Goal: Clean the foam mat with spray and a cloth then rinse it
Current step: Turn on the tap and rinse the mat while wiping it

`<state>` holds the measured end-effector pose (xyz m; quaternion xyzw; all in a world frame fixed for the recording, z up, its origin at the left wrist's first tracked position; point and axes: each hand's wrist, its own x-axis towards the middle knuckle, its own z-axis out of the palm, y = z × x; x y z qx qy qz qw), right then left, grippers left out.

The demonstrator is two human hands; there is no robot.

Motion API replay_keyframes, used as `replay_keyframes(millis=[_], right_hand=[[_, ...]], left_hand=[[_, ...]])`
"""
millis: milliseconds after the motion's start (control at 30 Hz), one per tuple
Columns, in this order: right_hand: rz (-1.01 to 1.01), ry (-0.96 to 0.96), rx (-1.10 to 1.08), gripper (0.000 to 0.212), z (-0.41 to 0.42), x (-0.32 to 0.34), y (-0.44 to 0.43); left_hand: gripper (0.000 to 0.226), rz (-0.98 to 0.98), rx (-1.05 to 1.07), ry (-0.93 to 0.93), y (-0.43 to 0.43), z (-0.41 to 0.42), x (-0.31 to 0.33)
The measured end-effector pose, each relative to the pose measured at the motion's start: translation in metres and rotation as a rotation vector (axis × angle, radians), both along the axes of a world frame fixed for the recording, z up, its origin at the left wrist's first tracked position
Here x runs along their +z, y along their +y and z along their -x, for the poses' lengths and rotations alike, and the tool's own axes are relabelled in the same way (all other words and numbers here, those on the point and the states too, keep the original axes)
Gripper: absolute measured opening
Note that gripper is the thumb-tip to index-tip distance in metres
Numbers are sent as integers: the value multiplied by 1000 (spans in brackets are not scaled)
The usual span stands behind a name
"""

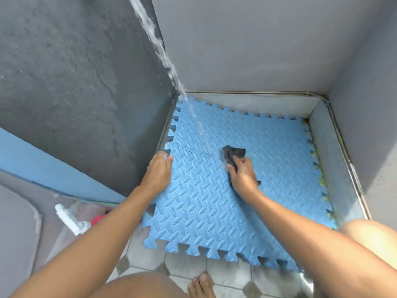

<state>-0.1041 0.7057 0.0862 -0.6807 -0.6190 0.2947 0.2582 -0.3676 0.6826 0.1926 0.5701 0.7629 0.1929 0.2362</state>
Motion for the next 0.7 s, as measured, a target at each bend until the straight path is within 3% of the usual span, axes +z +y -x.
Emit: replay_keyframes(millis=[133,200,267,433,633,700], right_hand=[[-36,-74,303,48,40,-7,-39],[24,-124,347,48,36,-19,-47],[101,-155,343,46,27,-31,-49],[209,-159,315,39,21,-28,-43],[189,-29,291,26,35,36,0],[152,13,291,21,41,65,18]], left_hand=[[41,226,-4,66,-3,7,-40],[38,328,-104,131,-2,15,-49],[31,293,-159,155,1,16,-41],[31,-65,-198,97,18,-6,57],[30,-830,-165,231,35,-23,231],[28,-999,-120,324,46,-25,286]])
